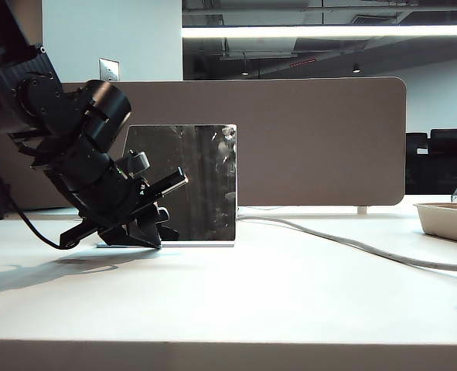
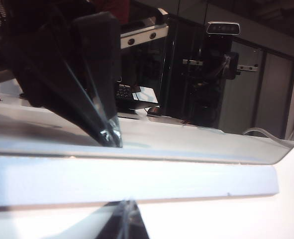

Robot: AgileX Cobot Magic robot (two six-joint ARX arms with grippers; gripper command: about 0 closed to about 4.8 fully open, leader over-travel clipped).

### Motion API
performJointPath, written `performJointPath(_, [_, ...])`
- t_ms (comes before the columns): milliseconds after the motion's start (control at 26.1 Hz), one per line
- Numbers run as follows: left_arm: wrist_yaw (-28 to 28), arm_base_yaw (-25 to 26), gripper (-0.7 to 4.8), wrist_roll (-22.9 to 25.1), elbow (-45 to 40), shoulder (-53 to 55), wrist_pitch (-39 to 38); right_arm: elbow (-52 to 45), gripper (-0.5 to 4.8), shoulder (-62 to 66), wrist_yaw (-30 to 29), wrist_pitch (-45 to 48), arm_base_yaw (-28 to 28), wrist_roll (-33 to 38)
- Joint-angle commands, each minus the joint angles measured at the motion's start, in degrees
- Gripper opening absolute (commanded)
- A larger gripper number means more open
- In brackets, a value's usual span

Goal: Push the base of the mirror on the table to move it forward for a short distance.

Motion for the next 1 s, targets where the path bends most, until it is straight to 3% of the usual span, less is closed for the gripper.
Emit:
performJointPath(38, [-0.8,0.4,-0.02,0.9,-0.2,0.6,-0.8,0.0,0.22,0.0,0.0,0.8,0.0,-0.2])
performJointPath(537, [0.9,0.5,-0.02,1.0,-0.2,0.8,-0.5,0.0,0.22,0.0,0.0,0.8,0.0,-0.2])
performJointPath(728, [0.9,0.3,-0.02,1.7,-0.2,-0.9,-6.4,0.0,0.22,0.0,0.0,0.8,0.0,-0.2])
performJointPath(996, [0.2,0.3,-0.02,6.3,-0.2,-7.0,-15.1,0.0,0.22,0.0,0.0,0.8,0.0,-0.2])
